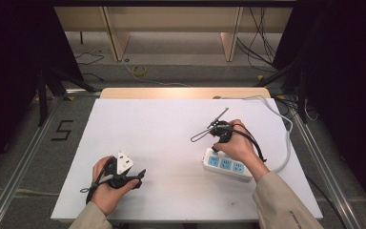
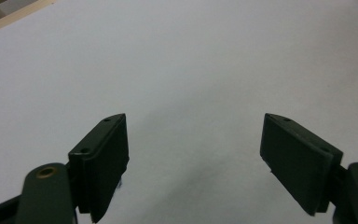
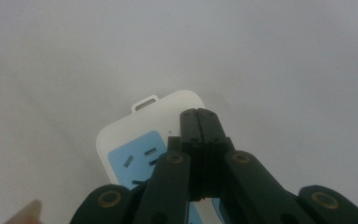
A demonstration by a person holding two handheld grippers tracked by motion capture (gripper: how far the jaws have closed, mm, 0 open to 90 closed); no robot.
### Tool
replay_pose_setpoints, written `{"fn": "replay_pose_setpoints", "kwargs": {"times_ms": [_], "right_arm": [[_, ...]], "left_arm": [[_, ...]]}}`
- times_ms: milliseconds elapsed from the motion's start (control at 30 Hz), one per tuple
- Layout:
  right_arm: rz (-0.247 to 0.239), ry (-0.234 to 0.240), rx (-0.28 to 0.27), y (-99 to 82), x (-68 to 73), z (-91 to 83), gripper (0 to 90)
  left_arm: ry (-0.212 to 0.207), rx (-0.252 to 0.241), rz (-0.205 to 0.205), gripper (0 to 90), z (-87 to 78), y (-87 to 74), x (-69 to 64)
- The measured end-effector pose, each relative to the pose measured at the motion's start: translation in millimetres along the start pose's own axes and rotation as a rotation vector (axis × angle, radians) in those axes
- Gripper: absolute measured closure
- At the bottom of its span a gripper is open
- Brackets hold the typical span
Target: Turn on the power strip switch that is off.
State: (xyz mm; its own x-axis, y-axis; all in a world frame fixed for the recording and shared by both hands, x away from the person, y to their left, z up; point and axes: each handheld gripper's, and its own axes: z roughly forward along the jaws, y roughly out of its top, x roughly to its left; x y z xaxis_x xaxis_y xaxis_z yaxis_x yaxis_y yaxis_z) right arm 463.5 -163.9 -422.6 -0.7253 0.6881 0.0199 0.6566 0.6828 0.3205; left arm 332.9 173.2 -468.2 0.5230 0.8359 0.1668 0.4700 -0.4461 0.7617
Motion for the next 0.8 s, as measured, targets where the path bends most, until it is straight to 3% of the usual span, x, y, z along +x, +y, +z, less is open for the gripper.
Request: {"fn": "replay_pose_setpoints", "kwargs": {"times_ms": [800], "right_arm": [[-0.01,-0.012,0.021,0.7,2.1,5.1,90.0]], "left_arm": [[-0.001,0.001,0.005,23.4,0.6,0.2,0.5]]}}
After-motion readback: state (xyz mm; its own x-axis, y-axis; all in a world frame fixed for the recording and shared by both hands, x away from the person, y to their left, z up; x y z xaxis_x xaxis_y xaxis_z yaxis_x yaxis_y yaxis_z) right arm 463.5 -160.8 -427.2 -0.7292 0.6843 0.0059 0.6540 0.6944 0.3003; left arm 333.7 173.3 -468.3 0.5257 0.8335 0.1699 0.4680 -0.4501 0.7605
